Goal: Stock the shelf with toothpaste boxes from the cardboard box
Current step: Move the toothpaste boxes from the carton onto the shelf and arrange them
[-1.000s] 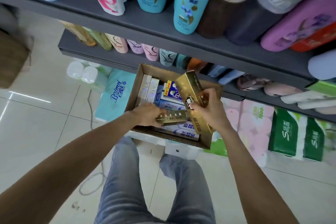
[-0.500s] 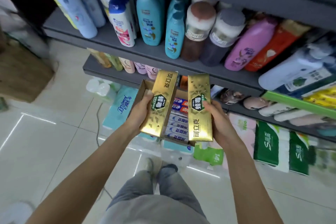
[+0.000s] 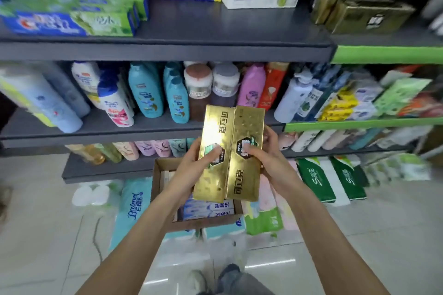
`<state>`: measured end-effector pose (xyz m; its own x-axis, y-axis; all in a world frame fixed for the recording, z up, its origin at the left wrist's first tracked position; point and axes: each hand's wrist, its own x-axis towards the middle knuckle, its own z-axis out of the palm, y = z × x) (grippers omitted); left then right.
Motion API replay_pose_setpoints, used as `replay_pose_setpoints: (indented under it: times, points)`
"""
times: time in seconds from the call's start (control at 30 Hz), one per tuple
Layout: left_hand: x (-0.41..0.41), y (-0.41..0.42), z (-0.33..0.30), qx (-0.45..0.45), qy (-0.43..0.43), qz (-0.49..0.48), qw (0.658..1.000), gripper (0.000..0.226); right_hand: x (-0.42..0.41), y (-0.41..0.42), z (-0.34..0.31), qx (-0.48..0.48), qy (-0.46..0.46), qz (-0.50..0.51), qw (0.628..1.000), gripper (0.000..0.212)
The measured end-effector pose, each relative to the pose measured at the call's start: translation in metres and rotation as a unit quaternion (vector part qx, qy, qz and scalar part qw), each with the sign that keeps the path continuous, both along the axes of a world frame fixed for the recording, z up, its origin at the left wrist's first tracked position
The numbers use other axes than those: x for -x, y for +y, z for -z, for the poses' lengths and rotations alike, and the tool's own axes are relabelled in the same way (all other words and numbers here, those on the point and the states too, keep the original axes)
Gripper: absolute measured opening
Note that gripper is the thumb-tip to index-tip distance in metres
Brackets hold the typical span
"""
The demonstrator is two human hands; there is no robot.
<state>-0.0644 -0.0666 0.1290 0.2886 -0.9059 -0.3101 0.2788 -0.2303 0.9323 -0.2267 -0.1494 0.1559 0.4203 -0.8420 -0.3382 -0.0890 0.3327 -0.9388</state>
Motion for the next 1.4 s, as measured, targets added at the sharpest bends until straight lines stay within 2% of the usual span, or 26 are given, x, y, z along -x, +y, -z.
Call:
replay_pose_setpoints:
  times: [0.07, 0.17, 0.23, 0.37, 0.43, 0.53, 0.63, 0.7, 0.8, 0.9, 1.0, 1.07, 1.13, 1.2, 1.3, 1.37, 1.4]
  points:
    - [0.005, -0.009, -0.011, 0.016, -0.008, 0.025, 1.0, 0.077, 0.013, -0.007, -0.018, 0.042, 0.021, 0.018, 0.999, 0.046]
    - [0.018, -0.025, -0.032, 0.052, -0.043, 0.053, 0.996, 0.059, 0.038, -0.026, -0.041, 0.093, 0.054, 0.01, 0.994, 0.039]
    - [0.028, -0.04, -0.048, 0.078, -0.085, 0.058, 0.992, 0.054, 0.055, -0.042, -0.055, 0.129, 0.056, -0.001, 0.99, 0.046]
    - [0.047, -0.078, -0.078, 0.103, -0.166, 0.059, 0.979, 0.046, 0.091, -0.083, -0.085, 0.245, 0.048, -0.016, 0.968, 0.077]
    - [0.058, -0.1, -0.091, 0.115, -0.193, 0.037, 0.974, 0.035, 0.111, -0.107, -0.102, 0.288, 0.019, -0.009, 0.957, 0.072]
    - [0.077, -0.134, -0.109, 0.124, -0.188, -0.023, 0.974, 0.029, 0.145, -0.151, -0.128, 0.306, -0.065, 0.066, 0.947, 0.059]
    - [0.092, -0.166, -0.126, 0.13, -0.16, -0.079, 0.975, 0.018, 0.18, -0.205, -0.147, 0.315, -0.131, 0.181, 0.922, 0.063]
    - [0.103, -0.183, -0.138, 0.135, -0.157, -0.1, 0.973, 0.016, 0.193, -0.24, -0.156, 0.33, -0.136, 0.227, 0.906, 0.064]
    - [0.118, -0.202, -0.151, 0.159, -0.159, -0.124, 0.967, 0.023, 0.194, -0.283, -0.16, 0.381, -0.093, 0.244, 0.887, 0.062]
    - [0.129, -0.215, -0.158, 0.173, -0.158, -0.144, 0.961, 0.045, 0.188, -0.312, -0.149, 0.426, -0.029, 0.201, 0.882, 0.063]
    - [0.137, -0.226, -0.161, 0.183, -0.135, -0.167, 0.959, 0.054, 0.188, -0.326, -0.136, 0.441, 0.072, 0.162, 0.88, 0.068]
    - [0.143, -0.232, -0.163, 0.194, -0.122, -0.182, 0.956, 0.054, 0.193, -0.334, -0.127, 0.475, 0.17, 0.176, 0.845, 0.075]
    - [0.15, -0.239, -0.165, 0.2, -0.113, -0.194, 0.954, 0.05, 0.199, -0.342, -0.119, 0.522, 0.275, 0.189, 0.785, 0.082]
    - [0.155, -0.246, -0.165, 0.202, -0.111, -0.206, 0.951, 0.042, 0.202, -0.336, -0.114, 0.538, 0.301, 0.196, 0.762, 0.086]
    - [0.162, -0.26, -0.162, 0.2, -0.082, -0.216, 0.952, 0.042, 0.206, -0.306, -0.121, 0.582, 0.188, 0.157, 0.776, 0.075]
    - [0.173, -0.268, -0.162, 0.205, -0.05, -0.216, 0.953, 0.053, 0.204, -0.283, -0.136, 0.548, 0.106, 0.05, 0.828, 0.063]
    - [0.179, -0.273, -0.161, 0.206, -0.037, -0.216, 0.954, 0.059, 0.201, -0.274, -0.143, 0.515, 0.098, -0.019, 0.852, 0.063]
